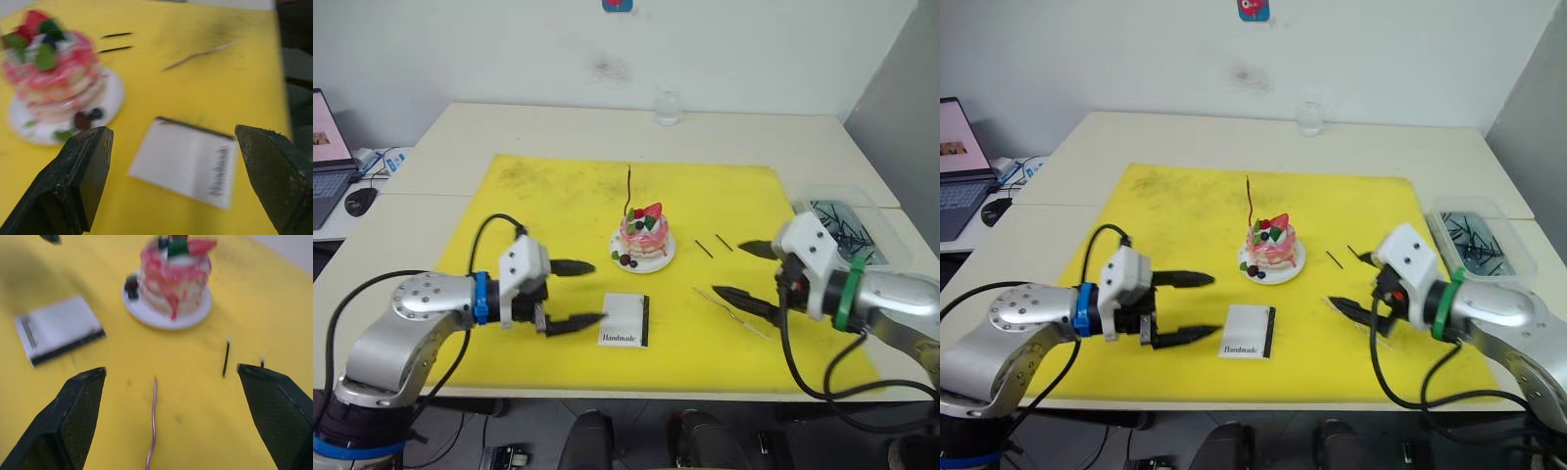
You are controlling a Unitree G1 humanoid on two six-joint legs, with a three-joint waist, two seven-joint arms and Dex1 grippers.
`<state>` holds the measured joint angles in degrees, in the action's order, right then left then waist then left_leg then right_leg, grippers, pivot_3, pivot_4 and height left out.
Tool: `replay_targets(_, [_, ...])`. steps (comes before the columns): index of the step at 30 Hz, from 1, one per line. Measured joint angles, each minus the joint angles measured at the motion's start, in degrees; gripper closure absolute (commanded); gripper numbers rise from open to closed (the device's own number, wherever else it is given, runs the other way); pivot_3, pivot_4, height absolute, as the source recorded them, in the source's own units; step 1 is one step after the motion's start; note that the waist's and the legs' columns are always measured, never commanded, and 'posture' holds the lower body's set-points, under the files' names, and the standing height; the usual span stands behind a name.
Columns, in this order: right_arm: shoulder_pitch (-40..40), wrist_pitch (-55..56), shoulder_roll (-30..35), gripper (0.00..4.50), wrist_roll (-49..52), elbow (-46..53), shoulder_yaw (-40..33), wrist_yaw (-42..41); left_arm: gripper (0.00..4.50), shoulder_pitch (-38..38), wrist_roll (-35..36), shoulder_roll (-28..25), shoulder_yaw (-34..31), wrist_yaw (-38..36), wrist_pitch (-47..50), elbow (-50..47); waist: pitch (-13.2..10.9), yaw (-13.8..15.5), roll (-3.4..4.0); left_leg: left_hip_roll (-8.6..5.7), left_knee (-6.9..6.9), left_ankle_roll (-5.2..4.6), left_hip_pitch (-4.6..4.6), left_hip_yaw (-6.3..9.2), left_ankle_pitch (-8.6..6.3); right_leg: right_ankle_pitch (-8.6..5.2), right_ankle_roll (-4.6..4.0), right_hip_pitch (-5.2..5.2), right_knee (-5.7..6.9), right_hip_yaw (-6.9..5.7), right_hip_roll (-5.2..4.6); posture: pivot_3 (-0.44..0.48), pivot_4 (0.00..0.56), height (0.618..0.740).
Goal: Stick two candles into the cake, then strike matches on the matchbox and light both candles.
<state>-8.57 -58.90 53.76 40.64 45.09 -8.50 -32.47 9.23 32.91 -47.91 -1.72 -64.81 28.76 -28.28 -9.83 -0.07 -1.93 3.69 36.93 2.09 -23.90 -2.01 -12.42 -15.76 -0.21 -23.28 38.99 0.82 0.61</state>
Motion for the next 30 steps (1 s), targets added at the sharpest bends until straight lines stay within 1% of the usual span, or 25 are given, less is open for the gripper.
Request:
replay_targets(2, [4.6, 0.1, 1.2, 0.0, -1.4, 0.4, 0.0, 0.0, 0.06, 1.3, 1.1, 1.0, 2.1, -0.2, 0.4, -2.2, 0.0, 0.0, 0.0, -0.01, 0.0, 0.0, 0.01, 0.03, 0.0, 0.0, 0.01, 0.01, 0.02, -0.01, 0.05, 0.0, 0.15, 0.729])
replay_targets(7, [10.1, 0.9, 0.6, 0.0, -4.0, 0.2, 0.5, 0.7, 0.06, 5.1, 2.1, 3.5, 6.6, -0.4, 1.0, -3.2, 0.0, -0.3, 0.0, -0.11, 0.02, 0.0, 0.02, 0.0, 0.0, 0.02, 0.03, -0.01, 0.01, 0.03, 0.26, 0.0, 0.15, 0.729])
replay_targets(11, [11.6, 3.2, -0.6, 0.0, -6.8, -0.9, 2.0, 1.2, 0.06, 5.5, 1.7, 4.4, 8.7, -0.4, 0.6, -3.1, 0.0, -0.4, -0.01, -0.11, -0.01, 0.0, 0.01, 0.04, 0.0, 0.0, 0.01, -0.02, 0.01, -0.02, 0.33, 0.0, 0.15, 0.729])
replay_targets(15, [12.1, 5.6, -2.9, 0.0, -9.9, -3.1, 4.4, 1.6, 0.06, 5.5, 1.6, 4.5, 9.0, -0.3, 0.5, -3.1, 0.0, -0.4, -0.01, -0.11, 0.01, 0.0, 0.01, 0.03, 0.0, 0.0, 0.0, -0.02, 0.01, 0.0, 0.33, 0.0, 0.15, 0.729])
replay_targets(18, [12.1, 6.8, -3.9, 0.57, -11.7, -4.4, 6.1, 1.8, 0.0, 5.4, 1.4, 4.5, 9.2, 0.1, 0.5, -3.1, 0.0, -0.3, -0.01, -0.1, 0.01, 0.0, 0.01, 0.02, 0.0, 0.0, 0.01, -0.01, 0.01, 0.01, 0.31, 0.0, 0.15, 0.729])
replay_targets(21, [12.0, 7.3, -4.5, 1.51, -13.0, -5.4, 7.9, 1.7, 0.0, 5.0, 1.1, 4.6, 9.3, 0.5, 0.5, -3.2, 0.0, -0.3, -0.01, -0.1, 0.01, 0.0, 0.01, 0.0, 0.0, 0.0, 0.01, -0.01, 0.01, 0.04, 0.31, 0.0, 0.15, 0.729])
replay_targets(24, [11.9, 7.0, -4.5, 2.72, -13.1, -5.5, 8.1, 1.4, 0.0, 4.9, 0.8, 5.1, 9.9, 0.7, 0.4, -3.3, 0.0, -0.3, -0.01, -0.1, 0.01, 0.0, 0.01, 0.01, 0.0, -0.01, 0.01, -0.01, 0.01, 0.02, 0.31, 0.0, 0.15, 0.729])
replay_targets(26, [11.9, 6.8, -4.5, 3.32, -13.1, -5.5, 8.3, 1.3, 0.0, 4.8, 0.7, 5.1, 9.9, 0.8, 0.3, -3.4, 0.0, -0.3, -0.01, -0.1, 0.01, 0.0, 0.01, 0.02, 0.0, -0.01, 0.01, -0.01, 0.01, 0.02, 0.31, 0.0, 0.15, 0.729])
replay_targets(29, [11.7, 6.3, -4.5, 4.42, -13.1, -5.3, 8.7, 1.2, 0.0, 4.9, 0.5, 5.2, 9.9, 1.1, -0.2, -3.4, 0.0, -0.3, -0.01, -0.1, 0.02, 0.0, 0.01, 0.02, 0.0, 0.0, 0.01, -0.01, 0.01, 0.01, 0.31, 0.0, 0.15, 0.729])
replay_targets(30, [11.5, 5.9, -4.5, 4.47, -13.0, -5.2, 8.7, 1.2, 0.0, 4.9, 0.5, 5.2, 9.9, 1.2, -0.3, -3.4, 0.0, -0.3, -0.01, -0.1, 0.02, 0.0, 0.01, 0.02, 0.0, 0.0, 0.01, -0.01, 0.01, 0.01, 0.31, 0.0, 0.15, 0.729])
